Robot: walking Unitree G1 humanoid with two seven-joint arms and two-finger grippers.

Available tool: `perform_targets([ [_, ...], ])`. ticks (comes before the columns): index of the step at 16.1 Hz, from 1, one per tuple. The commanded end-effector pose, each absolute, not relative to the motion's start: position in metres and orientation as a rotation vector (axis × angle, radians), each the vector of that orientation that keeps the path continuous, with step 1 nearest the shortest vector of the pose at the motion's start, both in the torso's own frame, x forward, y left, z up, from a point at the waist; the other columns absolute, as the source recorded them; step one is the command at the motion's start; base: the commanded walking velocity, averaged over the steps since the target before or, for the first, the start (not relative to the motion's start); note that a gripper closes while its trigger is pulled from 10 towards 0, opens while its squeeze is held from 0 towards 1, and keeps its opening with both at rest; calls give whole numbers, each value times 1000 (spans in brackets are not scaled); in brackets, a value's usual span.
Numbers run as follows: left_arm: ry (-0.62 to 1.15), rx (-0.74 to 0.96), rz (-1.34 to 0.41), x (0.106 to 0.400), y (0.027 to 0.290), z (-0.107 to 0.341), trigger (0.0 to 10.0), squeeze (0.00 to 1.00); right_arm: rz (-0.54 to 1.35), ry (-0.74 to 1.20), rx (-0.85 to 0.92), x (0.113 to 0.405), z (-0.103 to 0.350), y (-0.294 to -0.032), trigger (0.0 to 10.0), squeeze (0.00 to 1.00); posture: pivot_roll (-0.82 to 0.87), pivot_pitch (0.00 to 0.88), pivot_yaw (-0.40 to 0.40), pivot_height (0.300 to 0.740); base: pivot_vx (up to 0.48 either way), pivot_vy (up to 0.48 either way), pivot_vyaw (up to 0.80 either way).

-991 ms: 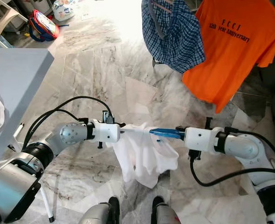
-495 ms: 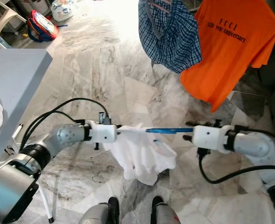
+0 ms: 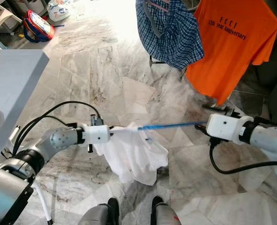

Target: Hang hanger

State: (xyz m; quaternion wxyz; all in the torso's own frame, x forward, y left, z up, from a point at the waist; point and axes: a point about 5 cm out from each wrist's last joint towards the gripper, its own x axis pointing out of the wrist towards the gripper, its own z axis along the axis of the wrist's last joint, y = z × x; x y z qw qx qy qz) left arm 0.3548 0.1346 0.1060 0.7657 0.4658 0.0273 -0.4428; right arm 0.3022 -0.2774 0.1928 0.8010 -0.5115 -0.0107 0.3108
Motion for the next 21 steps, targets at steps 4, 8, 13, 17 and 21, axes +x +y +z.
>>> perform_targets([
  [4, 114, 749, -783, 357, 151, 102, 0, 0, 422, -143, -846, 301, 185, -272, 10000, 1000, -38, 253, 93, 740, 0, 0, 0],
  [8, 48, 641, -752, 362, 143, 114, 0, 0, 283, -147, -550, 301, 162, -255, 10000, 1000, -10, 275, 70, 740, 0, 0, 0],
  [13, -134, 579, -830, 367, 126, 147, 0, 0, 207, -73, -186, 300, 118, -209, 10000, 1000, 4, 274, 54, 740, 0, 0, 0],
  [17, -321, 605, -895, 359, 127, 169, 0, 0, 170, 35, -53, 314, 106, -189, 10000, 0, 32, 267, 31, 740, 0, 0, 0],
  [21, -418, 635, -887, 359, 130, 191, 0, 0, 196, -12, 1, 327, 119, -187, 10000, 0, 65, 279, -4, 740, 0, 0, 0],
])
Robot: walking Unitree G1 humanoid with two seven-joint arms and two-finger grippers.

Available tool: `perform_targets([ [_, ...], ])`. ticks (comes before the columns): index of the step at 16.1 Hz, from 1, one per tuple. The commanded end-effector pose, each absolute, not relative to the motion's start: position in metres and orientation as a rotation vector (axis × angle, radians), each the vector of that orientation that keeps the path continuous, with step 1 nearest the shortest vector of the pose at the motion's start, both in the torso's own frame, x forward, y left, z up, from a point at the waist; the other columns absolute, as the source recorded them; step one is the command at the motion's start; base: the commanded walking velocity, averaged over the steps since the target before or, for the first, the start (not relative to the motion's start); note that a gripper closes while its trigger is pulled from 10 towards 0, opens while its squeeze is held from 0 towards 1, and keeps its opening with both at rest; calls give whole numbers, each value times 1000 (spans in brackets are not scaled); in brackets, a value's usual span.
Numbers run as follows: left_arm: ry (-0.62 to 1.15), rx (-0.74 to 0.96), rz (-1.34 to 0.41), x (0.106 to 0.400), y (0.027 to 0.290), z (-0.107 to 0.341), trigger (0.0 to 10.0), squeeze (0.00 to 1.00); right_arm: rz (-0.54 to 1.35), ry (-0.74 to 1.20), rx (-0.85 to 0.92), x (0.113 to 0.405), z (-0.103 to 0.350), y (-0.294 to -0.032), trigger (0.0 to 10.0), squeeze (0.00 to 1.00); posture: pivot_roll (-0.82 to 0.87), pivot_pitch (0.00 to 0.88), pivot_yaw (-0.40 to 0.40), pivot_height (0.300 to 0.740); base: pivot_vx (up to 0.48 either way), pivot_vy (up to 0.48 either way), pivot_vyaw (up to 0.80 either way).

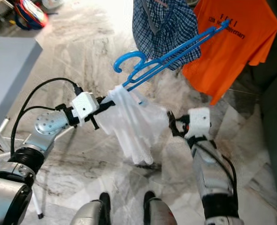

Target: Hang hanger

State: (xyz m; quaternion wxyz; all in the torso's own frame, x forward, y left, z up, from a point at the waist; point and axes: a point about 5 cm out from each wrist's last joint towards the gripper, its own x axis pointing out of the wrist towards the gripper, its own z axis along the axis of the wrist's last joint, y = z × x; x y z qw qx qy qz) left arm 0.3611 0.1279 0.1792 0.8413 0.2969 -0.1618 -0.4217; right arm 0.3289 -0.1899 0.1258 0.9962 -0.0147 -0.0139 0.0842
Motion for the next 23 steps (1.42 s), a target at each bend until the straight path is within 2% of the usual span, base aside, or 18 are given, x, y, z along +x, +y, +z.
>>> perform_targets([
  [1, -433, 638, -898, 358, 129, 194, 0, 0, 228, -9, 19, 327, 121, -186, 10000, 0, 64, 277, -1, 740, 0, 0, 0],
  [4, -472, 674, -935, 357, 124, 201, 0, 0, 350, -41, 204, 329, 138, -179, 10000, 0, 67, 279, 12, 740, 0, 0, 0],
  [12, -553, 671, -958, 357, 105, 215, 0, 0, 629, 41, 221, 314, 131, -160, 10000, 0, 53, 271, 36, 740, 0, 0, 0],
  [17, -606, 658, -972, 356, 99, 227, 0, 0, 591, 140, 199, 310, 105, -168, 10000, 0, 58, 273, 43, 740, 0, 0, 0],
  [19, -629, 655, -980, 354, 100, 232, 0, 0, 459, 188, 171, 315, 92, -184, 10000, 0, 64, 275, 42, 740, 0, 0, 0],
  [21, -636, 654, -987, 352, 101, 233, 0, 0, 407, 179, 192, 319, 92, -191, 10000, 0, 69, 278, 43, 740, 0, 0, 0],
  [23, -626, 656, -990, 351, 103, 229, 0, 0, 435, 145, 212, 321, 99, -189, 10000, 0, 70, 279, 43, 740, 0, 0, 0],
])
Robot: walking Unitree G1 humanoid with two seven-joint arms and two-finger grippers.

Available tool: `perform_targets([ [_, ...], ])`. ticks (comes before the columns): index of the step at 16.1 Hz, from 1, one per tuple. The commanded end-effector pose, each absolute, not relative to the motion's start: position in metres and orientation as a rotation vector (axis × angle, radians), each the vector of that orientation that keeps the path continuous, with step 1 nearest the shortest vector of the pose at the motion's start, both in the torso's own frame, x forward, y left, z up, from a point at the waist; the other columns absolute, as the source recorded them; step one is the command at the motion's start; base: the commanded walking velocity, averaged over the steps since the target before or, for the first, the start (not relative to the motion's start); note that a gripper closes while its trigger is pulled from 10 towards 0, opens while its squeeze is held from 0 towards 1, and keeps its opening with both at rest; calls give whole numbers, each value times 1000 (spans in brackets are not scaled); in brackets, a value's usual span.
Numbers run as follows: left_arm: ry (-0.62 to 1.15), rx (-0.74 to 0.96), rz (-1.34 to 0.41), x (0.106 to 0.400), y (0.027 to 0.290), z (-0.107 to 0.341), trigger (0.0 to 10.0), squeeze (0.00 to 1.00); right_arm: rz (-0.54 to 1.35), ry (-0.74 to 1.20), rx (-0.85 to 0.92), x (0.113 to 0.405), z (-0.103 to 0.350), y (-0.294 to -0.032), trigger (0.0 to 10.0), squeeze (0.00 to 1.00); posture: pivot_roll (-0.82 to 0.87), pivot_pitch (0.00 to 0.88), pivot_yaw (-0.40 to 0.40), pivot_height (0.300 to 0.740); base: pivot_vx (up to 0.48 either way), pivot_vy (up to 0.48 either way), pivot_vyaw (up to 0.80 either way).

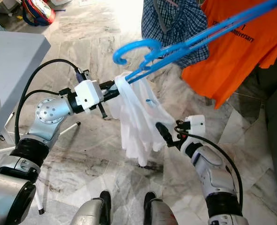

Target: Hang hanger

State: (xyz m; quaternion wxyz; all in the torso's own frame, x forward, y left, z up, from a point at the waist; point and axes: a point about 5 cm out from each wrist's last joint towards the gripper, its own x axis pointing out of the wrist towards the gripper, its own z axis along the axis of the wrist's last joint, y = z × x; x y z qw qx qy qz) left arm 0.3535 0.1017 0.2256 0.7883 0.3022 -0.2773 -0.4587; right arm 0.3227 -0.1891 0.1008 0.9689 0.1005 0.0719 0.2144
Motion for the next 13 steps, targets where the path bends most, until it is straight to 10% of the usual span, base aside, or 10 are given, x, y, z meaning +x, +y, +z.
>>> perform_targets([
  [1, -617, 657, -990, 351, 104, 227, 0, 0, 465, 118, 234, 322, 104, -186, 10000, 0, 69, 279, 43, 740, 0, 0, 0],
  [13, -607, 673, -989, 352, 107, 228, 0, 0, 504, 40, 314, 307, 109, -208, 10000, 0, 64, 279, 58, 740, 0, 0, 0],
])
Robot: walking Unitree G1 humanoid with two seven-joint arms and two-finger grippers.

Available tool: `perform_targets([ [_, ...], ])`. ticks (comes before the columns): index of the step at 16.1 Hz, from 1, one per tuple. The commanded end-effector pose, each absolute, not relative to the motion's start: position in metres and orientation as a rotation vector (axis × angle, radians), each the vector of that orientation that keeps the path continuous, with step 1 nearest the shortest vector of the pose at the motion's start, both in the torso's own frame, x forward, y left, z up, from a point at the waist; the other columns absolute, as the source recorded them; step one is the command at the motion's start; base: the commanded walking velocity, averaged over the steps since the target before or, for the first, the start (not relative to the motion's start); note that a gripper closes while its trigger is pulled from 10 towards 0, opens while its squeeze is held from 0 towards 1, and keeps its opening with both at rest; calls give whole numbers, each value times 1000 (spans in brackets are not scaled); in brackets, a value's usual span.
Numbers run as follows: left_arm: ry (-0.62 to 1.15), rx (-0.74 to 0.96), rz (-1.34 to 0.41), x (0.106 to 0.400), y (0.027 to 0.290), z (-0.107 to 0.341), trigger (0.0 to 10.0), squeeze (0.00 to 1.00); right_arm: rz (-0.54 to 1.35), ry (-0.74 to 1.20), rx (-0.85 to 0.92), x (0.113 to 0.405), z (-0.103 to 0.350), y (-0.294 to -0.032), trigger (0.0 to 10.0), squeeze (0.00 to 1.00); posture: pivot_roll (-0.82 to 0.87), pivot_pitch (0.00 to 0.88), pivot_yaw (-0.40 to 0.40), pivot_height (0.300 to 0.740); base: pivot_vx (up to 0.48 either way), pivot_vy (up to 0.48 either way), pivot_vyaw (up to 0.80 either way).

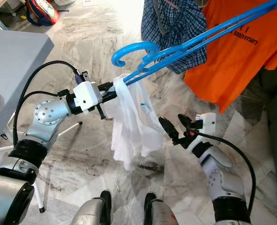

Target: Hang hanger

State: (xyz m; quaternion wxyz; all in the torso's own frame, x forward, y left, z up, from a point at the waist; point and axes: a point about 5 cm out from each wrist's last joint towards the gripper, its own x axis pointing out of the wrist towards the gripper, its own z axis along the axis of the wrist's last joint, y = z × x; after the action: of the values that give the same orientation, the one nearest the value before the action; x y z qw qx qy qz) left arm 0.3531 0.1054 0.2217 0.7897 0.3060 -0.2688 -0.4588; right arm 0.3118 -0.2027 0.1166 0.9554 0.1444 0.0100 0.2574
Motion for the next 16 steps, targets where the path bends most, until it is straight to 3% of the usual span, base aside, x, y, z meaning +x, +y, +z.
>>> perform_targets([
  [1, -612, 671, -990, 352, 106, 229, 0, 0, 499, 63, 303, 305, 103, -208, 10000, 0, 64, 280, 60, 740, 0, 0, 0],
  [11, -672, 626, -1030, 345, 92, 235, 0, 0, 477, 127, 309, 312, 89, -197, 9686, 0, 62, 289, 58, 740, 0, 0, 0],
  [13, -674, 616, -1040, 343, 90, 234, 0, 0, 461, 123, 329, 315, 90, -196, 6118, 0, 62, 291, 55, 740, 0, 0, 0],
  [14, -677, 609, -1048, 341, 89, 233, 0, 0, 463, 130, 317, 317, 89, -195, 0, 0, 62, 292, 53, 740, 0, 0, 0],
  [16, -679, 605, -1048, 340, 88, 234, 0, 0, 477, 138, 321, 316, 87, -193, 0, 0, 61, 295, 53, 740, 0, 0, 0],
])
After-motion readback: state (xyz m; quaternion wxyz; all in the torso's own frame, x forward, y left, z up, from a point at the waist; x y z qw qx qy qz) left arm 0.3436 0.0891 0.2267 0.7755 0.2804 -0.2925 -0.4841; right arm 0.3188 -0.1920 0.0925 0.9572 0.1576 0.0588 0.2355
